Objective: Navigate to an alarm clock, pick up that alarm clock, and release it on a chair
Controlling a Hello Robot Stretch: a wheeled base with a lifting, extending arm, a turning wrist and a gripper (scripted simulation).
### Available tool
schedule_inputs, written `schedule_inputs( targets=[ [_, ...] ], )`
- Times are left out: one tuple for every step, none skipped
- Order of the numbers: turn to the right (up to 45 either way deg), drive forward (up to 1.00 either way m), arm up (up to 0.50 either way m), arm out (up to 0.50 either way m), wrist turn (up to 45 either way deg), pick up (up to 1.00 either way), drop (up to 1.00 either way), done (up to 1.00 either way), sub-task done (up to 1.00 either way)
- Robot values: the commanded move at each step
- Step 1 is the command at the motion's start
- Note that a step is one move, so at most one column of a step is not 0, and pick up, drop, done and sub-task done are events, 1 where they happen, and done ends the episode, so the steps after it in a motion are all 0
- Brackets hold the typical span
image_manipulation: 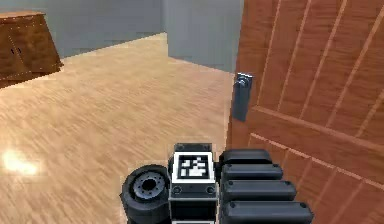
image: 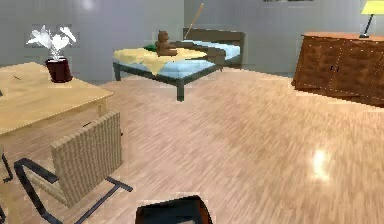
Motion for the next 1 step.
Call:
schedule_inputs(
  targets=[
    [36.0, 0.0, 0.0, 0.0, 0.0, 0.0, 0.0, 0.0, 0.0]
  ],
)
